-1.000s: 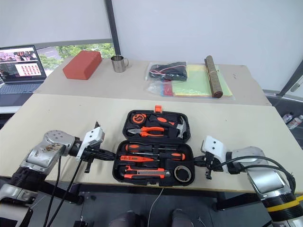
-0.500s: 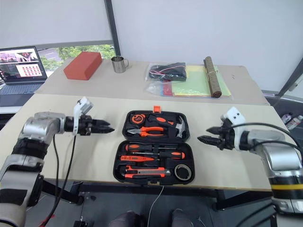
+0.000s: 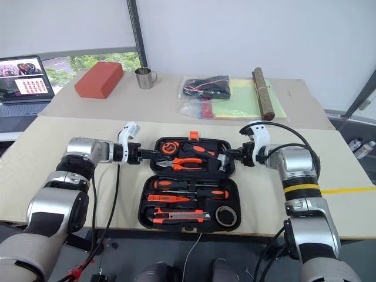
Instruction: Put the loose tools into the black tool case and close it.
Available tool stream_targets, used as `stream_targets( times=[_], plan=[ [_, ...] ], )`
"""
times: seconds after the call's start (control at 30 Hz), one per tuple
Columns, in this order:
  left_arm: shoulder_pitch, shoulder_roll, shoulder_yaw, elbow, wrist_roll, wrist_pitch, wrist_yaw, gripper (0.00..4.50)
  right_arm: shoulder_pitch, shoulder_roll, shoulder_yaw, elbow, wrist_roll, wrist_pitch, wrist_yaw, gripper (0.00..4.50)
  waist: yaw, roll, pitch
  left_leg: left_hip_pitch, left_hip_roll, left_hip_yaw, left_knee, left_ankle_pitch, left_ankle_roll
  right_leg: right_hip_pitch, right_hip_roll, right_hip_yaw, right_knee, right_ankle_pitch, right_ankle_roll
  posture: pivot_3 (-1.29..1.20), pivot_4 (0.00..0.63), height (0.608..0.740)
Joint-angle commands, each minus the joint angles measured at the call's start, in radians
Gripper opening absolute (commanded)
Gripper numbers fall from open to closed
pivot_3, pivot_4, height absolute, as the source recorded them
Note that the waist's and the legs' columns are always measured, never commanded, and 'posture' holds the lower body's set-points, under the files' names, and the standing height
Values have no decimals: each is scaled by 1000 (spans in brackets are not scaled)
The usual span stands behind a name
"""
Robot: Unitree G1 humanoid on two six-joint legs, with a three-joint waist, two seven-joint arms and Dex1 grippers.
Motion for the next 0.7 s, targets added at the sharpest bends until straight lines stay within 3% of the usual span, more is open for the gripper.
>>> stream_targets(
  times=[0.03,0.1,0.13,0.37,0.6,0.7],
  plan=[
    [-4,-2,2,-16,6,-1,-15,724,10,-5,-3,-23,-12,-9,-6,885,1,1,0,1,0,0,0,0,0,1,0,0,0,0,0,0,150,736],
    [0,-2,8,-22,4,6,-18,38,18,-4,-4,-34,-11,-7,-5,213,0,1,-1,3,0,0,0,-1,-1,1,-1,1,0,0,0,0,150,736],
    [3,-1,10,-29,2,11,-20,0,21,-3,-6,-44,-9,-5,-5,42,-1,1,-1,3,0,0,0,-1,-2,1,-1,1,0,0,0,0,150,736],
    [27,5,21,-102,-19,33,-53,0,23,14,-47,-120,21,1,-15,42,-2,1,-1,2,0,0,0,0,-2,0,-1,1,3,0,0,0,150,736],
    [33,-45,161,-220,-79,-232,28,0,-10,60,-136,-265,44,-159,-78,42,-3,1,1,-1,0,0,0,1,-3,-4,-1,1,2,0,-1,0,150,736],
    [42,-63,184,-282,-72,-374,46,0,-13,60,-125,-313,-20,-310,-127,42,-3,2,1,-4,0,0,0,1,-3,-7,-1,2,2,1,-1,0,150,736]
  ],
)
